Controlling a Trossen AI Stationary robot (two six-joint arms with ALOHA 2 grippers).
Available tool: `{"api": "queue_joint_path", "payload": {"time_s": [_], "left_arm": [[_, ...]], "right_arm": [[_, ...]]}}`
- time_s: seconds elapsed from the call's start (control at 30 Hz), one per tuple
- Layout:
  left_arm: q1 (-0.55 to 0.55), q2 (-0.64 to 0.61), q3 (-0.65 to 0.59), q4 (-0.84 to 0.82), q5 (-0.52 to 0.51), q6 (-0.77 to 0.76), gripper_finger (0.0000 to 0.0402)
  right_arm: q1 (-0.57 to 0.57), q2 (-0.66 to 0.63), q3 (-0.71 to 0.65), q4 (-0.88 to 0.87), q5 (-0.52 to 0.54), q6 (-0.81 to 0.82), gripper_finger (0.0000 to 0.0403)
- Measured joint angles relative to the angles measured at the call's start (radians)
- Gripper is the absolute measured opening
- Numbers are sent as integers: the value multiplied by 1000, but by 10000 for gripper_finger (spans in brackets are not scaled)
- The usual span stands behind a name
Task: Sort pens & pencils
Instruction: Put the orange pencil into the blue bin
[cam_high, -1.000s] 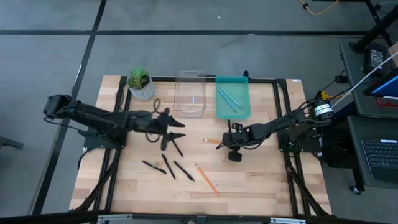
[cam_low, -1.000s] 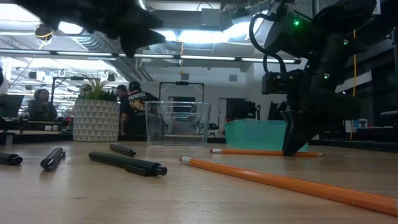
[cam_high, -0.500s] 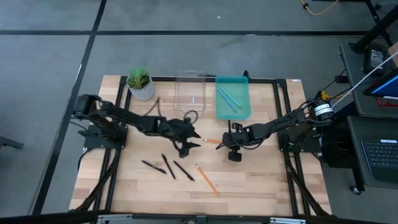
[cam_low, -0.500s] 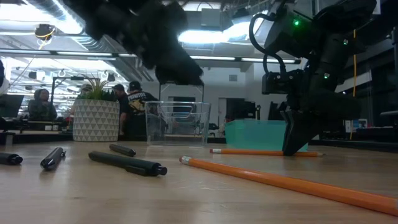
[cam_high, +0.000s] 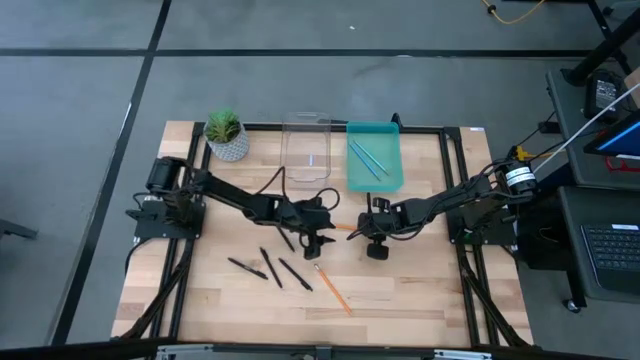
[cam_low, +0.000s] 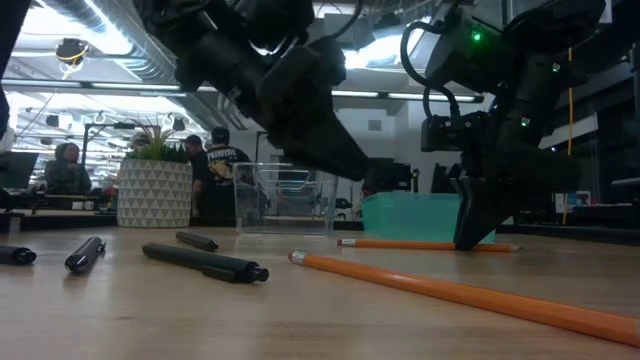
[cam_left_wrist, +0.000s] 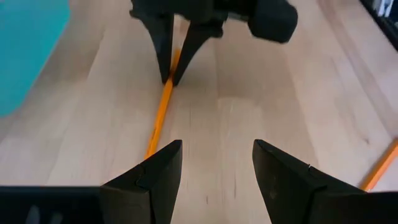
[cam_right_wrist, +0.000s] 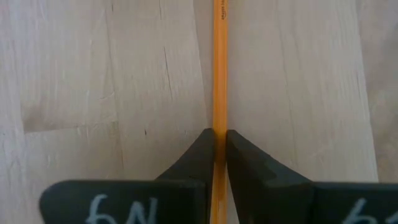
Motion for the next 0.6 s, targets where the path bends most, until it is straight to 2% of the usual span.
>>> {"api": "queue_joint_path", "payload": {"time_s": [0.6], "left_arm": [[-3, 14, 5, -46, -26, 0, 190]], "right_arm": [[0, 0, 0, -1, 0, 22, 41]]}}
